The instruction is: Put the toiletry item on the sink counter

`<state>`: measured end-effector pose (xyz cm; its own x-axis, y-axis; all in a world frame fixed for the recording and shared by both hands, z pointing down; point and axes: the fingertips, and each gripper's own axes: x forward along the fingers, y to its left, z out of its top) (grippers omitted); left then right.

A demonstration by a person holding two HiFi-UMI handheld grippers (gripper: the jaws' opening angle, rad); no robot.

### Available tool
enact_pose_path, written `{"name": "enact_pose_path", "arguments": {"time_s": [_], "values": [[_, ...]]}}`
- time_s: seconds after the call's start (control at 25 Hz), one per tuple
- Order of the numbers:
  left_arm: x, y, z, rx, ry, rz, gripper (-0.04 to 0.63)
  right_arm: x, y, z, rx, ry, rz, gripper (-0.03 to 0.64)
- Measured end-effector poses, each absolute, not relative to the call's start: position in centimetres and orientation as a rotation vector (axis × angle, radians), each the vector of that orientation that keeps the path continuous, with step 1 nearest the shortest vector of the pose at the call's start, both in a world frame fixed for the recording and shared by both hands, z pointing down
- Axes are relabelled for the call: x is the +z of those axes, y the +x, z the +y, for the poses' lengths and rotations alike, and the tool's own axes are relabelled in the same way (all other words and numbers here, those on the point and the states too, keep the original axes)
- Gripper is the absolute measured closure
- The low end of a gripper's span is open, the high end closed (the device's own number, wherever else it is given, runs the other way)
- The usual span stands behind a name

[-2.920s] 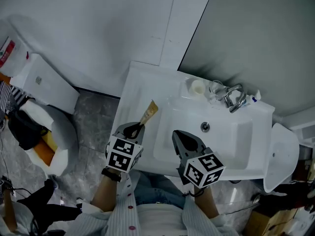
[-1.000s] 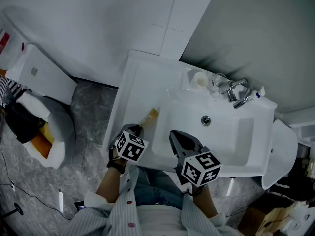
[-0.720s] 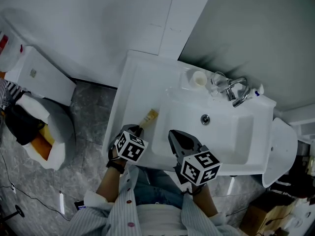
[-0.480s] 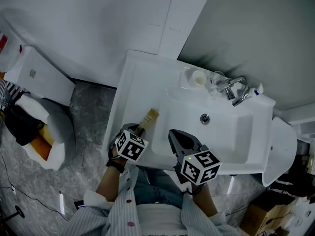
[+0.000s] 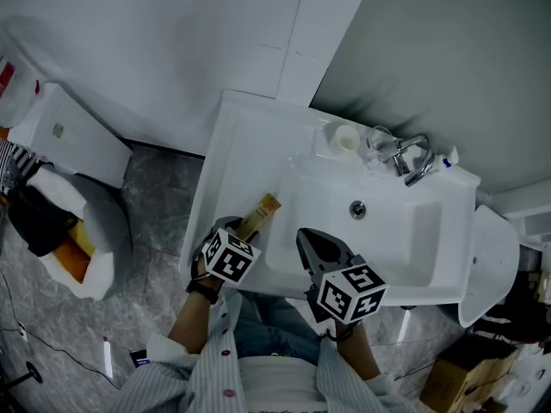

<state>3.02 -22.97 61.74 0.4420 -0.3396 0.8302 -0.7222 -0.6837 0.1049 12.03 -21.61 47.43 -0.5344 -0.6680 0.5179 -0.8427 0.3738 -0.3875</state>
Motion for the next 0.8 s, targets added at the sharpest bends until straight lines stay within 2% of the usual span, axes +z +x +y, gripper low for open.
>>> {"name": "enact_pose_path", "arguments": {"time_s": [0.48, 0.8], "values": [[59.8, 2.4, -23.3, 1.11, 2.273, -0.94, 0.39, 46.7, 11.3, -21.9, 0.878, 1.315, -2.396, 0.607], [54.6, 3.1, -24.0, 0.911, 2.334, -0.953, 0.39, 45.5, 10.8, -22.1, 0.838, 1.316, -2.436, 0.607]]}}
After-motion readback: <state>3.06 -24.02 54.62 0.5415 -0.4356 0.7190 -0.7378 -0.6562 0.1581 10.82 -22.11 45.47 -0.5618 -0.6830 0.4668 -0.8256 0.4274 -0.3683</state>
